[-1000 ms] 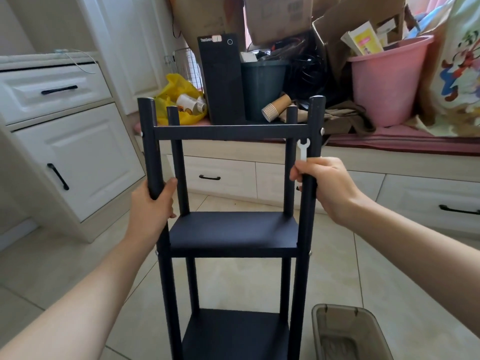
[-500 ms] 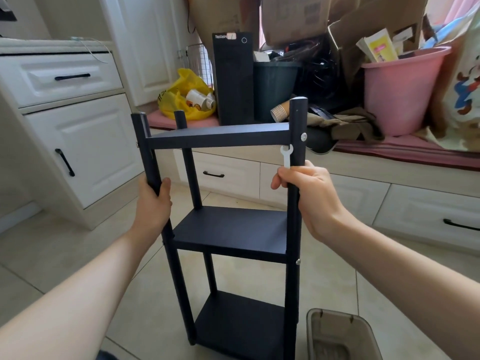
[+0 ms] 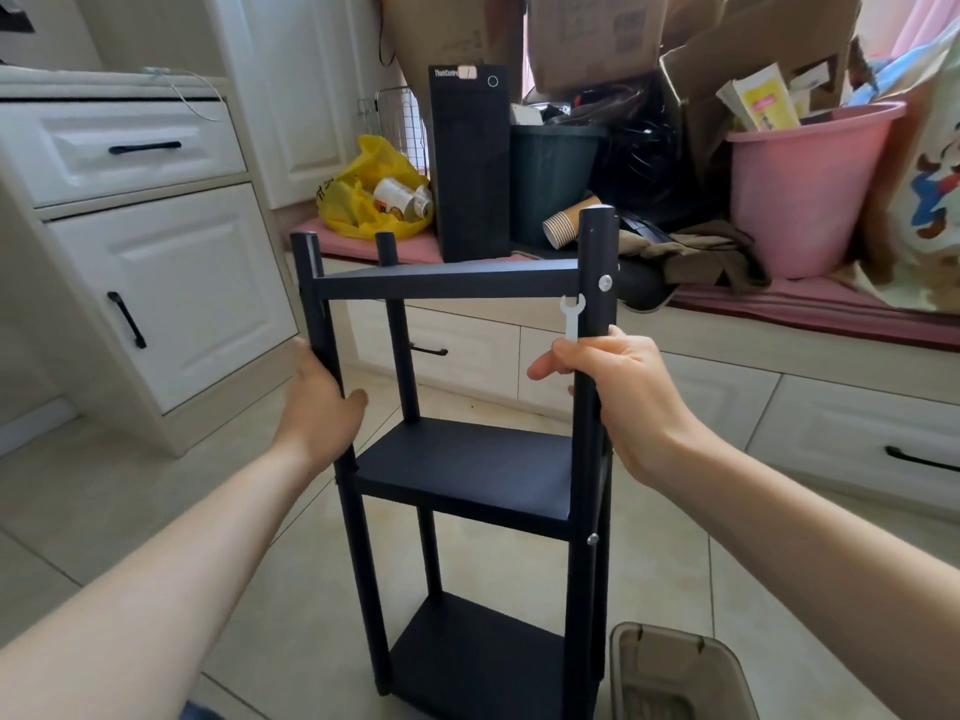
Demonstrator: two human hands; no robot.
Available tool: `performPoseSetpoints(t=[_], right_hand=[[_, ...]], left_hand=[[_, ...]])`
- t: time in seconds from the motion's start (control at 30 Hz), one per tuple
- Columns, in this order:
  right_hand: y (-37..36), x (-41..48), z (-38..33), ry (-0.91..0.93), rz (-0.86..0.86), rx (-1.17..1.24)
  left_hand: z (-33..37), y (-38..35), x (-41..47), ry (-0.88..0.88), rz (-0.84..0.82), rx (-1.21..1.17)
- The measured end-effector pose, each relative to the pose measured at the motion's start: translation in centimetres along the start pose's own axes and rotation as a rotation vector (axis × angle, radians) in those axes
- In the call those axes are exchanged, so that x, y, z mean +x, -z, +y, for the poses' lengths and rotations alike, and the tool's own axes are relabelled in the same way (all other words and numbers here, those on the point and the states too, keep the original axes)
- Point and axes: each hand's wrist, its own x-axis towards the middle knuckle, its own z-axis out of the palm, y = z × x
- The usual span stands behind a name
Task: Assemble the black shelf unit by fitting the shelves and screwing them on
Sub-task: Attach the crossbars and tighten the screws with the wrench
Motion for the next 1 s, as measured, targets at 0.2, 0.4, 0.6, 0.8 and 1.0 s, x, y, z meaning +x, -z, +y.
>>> performPoseSetpoints(t=[0.2, 0.4, 0.6, 0.8, 1.0], right_hand=[[1.4, 0.6, -0.3, -0.008, -0.075, 0.035], [1.2, 0.4, -1.4, 0.060, -0.202, -0.013], [-0.8, -0.3, -2.1, 0.099, -0.218, -0.026], [-1.4, -0.7, -2.3, 0.105, -0.199, -0.055], [-1.7, -1.0, -3.3, 0.141, -0.162, -0.136]], left_hand=[[2.7, -1.9, -3.0, -0.025, -0.074, 0.146], [6.8, -5.3, -8.2, -0.033, -0.727, -0.239], [8.3, -7.3, -10.5, -0.014, -0.596, -0.496], [8.0, -6.2, -10.6, -0.091, -0.624, -0.491], [8.0, -5.2, -10.2, -0.138, -0.728, -0.557]])
